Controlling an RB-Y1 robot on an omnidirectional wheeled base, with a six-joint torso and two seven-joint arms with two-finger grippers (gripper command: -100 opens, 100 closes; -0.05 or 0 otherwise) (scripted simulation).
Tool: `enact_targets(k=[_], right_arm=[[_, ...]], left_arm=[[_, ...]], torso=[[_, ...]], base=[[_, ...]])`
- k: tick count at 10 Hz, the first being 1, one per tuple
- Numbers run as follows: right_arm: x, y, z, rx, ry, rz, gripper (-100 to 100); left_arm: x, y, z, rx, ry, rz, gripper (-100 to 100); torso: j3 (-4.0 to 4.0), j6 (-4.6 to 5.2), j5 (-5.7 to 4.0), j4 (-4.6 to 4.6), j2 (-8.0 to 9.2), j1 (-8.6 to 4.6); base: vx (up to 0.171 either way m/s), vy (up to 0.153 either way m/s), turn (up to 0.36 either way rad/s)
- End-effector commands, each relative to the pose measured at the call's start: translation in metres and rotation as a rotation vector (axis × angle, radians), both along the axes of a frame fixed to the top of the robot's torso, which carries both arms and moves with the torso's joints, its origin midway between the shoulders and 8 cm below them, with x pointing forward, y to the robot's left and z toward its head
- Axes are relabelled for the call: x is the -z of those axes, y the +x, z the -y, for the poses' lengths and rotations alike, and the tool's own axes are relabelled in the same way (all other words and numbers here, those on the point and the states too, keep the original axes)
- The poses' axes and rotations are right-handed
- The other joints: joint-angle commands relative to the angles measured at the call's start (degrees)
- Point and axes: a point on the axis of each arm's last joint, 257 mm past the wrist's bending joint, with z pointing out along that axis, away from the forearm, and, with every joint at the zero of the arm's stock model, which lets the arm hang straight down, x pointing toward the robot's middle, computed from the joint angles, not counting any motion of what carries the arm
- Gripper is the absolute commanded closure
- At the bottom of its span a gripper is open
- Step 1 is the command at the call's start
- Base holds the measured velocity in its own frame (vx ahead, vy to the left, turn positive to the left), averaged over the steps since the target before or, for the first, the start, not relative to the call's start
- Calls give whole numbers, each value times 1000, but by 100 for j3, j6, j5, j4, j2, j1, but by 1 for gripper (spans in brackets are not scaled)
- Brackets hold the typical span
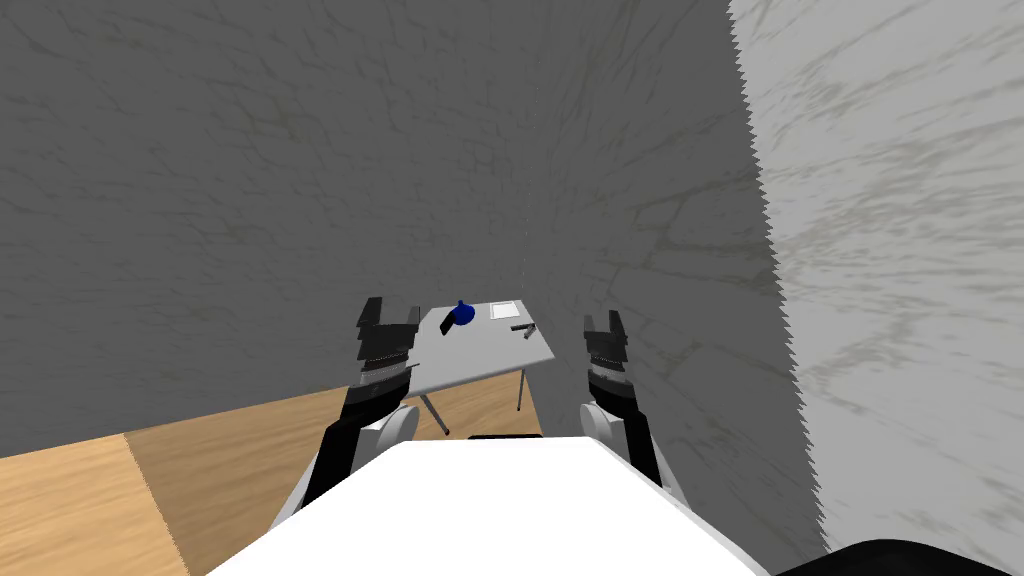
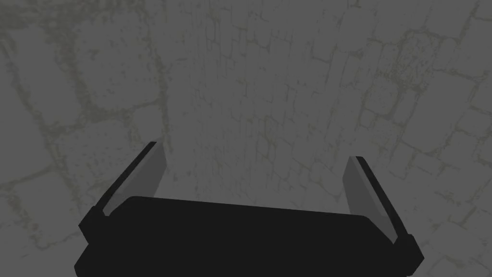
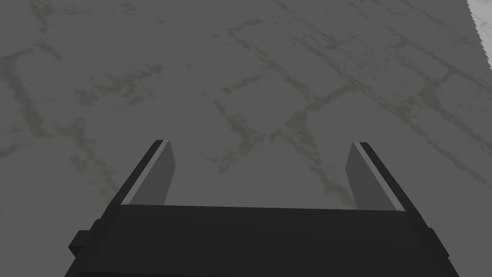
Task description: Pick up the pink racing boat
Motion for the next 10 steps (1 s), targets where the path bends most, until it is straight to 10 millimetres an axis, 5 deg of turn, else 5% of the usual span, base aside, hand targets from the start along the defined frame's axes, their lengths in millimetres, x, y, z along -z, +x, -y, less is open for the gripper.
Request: enact_targets(k=[1,5,9,10], right_arm=[[3,2,-4,-14,-33,-18,-100],[31,12,-18,-52,-160,-121,-100],[95,22,-27,-88,-332,-308,-100],[96,22,-27,-87,-337,-308,-100]], left_arm=[[0,0,0,0,0,0,0],[0,0,0,0,0,0,0],[0,0,0,0,0,0,0],[0,0,0,0,0,0,0]], torso=[[0,0,0,0,0,0],[16,-1,2,6,28,7],[30,-2,4,12,52,15],[35,-1,3,14,61,7]], base=[[-12,13,106],[-64,25,176],[-131,39,322],[-122,16,95]])
